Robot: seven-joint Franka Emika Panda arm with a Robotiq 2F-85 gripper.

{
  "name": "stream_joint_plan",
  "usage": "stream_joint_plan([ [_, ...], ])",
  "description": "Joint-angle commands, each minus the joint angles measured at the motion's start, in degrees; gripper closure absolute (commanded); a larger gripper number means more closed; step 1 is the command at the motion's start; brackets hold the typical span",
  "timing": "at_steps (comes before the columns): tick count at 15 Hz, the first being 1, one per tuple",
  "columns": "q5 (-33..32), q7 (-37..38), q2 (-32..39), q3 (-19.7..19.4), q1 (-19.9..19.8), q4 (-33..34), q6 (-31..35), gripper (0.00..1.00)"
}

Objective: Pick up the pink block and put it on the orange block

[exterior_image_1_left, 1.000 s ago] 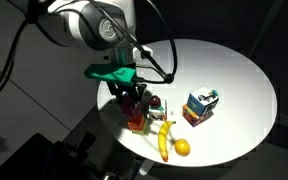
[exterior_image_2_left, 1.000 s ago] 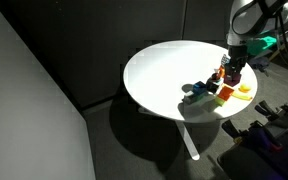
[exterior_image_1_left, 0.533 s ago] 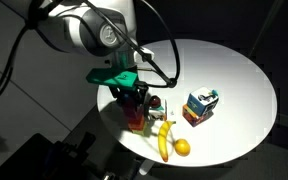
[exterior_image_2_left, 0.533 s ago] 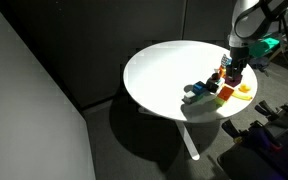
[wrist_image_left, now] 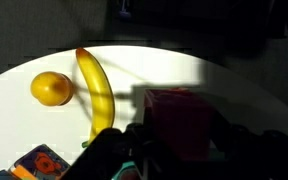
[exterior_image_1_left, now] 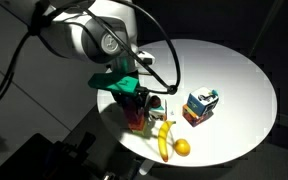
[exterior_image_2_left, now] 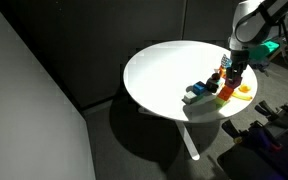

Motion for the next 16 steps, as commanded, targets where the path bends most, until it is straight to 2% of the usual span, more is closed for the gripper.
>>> stream_joint_plan([
  [1, 0.2, -2.3, 0.1, 0.5, -1.4, -0.8, 1.8, 0.69],
  [7, 1.6, -4.7, 1.1, 1.1, -2.5, -0.8, 3.1, 0.69],
  [16, 0.4, -3.7, 1.9, 1.2, -1.7, -1.0, 3.2, 0.69],
])
